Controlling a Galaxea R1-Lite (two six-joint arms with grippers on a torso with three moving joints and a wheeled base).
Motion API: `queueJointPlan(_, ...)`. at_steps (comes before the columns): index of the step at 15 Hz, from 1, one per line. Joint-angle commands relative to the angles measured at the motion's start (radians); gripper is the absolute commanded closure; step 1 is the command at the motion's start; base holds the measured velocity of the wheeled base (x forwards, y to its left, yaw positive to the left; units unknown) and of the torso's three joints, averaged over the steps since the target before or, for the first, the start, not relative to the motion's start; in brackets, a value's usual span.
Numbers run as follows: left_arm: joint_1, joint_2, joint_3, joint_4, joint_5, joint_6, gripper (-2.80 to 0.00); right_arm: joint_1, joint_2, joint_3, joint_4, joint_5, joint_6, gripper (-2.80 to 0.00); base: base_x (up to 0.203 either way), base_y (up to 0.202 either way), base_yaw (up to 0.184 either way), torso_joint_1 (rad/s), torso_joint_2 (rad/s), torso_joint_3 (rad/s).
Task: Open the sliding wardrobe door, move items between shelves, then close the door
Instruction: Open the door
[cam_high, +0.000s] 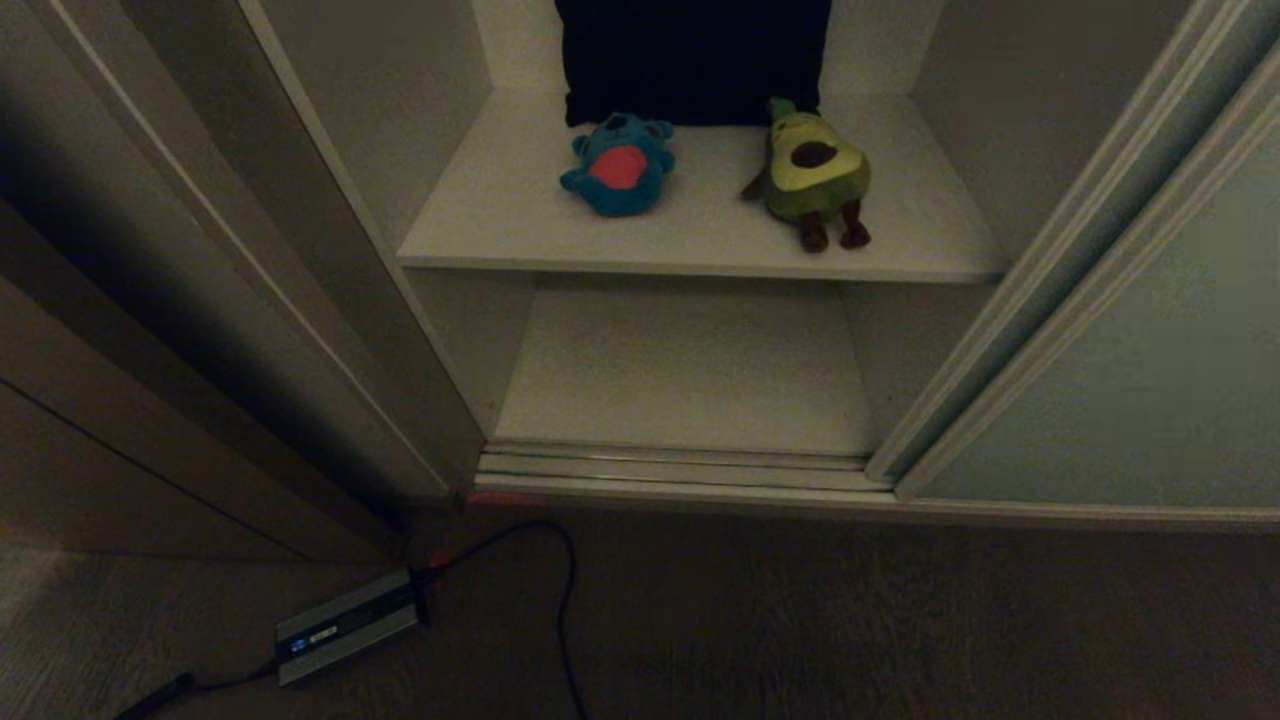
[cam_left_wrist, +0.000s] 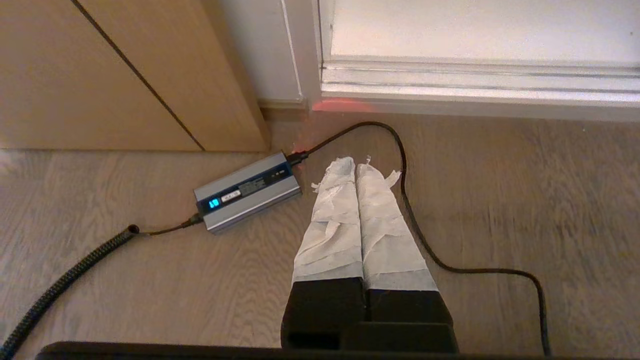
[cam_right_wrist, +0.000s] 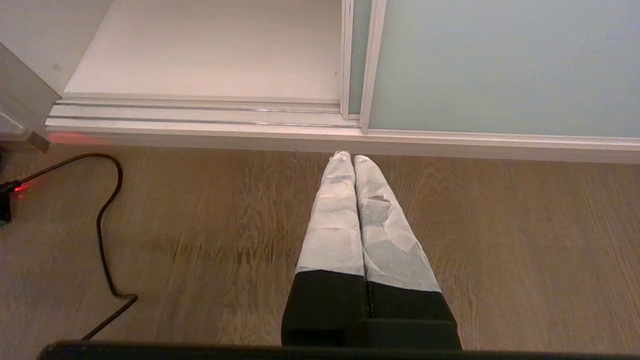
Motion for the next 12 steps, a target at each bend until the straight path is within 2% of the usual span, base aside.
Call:
queueJointPlan(1, -0.002, -0.101, -0.001, 0.027, -0.002, 0.004, 0.00, 0.000, 0.000, 0.003, -0.001, 0.001, 0.001, 0.00, 0.000, 0.000, 0.000, 0.000, 0.00, 0.000)
queueJointPlan(3, -0.002, -0.092, 0.000, 0.038, -0.005, 0.031, 0.00, -0.001, 0.000, 0.003, -0.001, 0.000, -0.001, 0.00, 0.000, 0.000, 0.000, 0.000, 0.00, 0.000)
queueJointPlan(5, -0.002, -0.091, 0.000, 0.038, -0.009, 0.129, 0.00, 0.000, 0.000, 0.003, -0.001, 0.000, 0.000, 0.00, 0.000, 0.000, 0.000, 0.000, 0.00, 0.000)
queueJointPlan(8, -0.004, -0.092, 0.001, 0.036, -0.005, 0.023, 0.00, 0.000, 0.001, 0.003, -0.001, 0.000, 0.001, 0.00, 0.000, 0.000, 0.000, 0.000, 0.00, 0.000)
queueJointPlan(9, -0.004, -0.092, 0.002, 0.037, -0.005, 0.023, 0.00, 0.004, 0.000, 0.003, -0.001, 0.001, 0.003, 0.00, 0.000, 0.000, 0.000, 0.000, 0.00, 0.000)
queueJointPlan(11, -0.004, -0.092, 0.000, 0.040, -0.005, 0.031, 0.00, 0.004, 0.000, 0.003, 0.000, 0.001, 0.089, 0.00, 0.000, 0.000, 0.000, 0.000, 0.00, 0.000)
queueJointPlan(12, -0.004, -0.092, 0.000, 0.040, -0.005, 0.033, 0.00, 0.004, 0.001, 0.003, 0.004, 0.001, 0.172, 0.00, 0.000, 0.000, 0.000, 0.000, 0.00, 0.000)
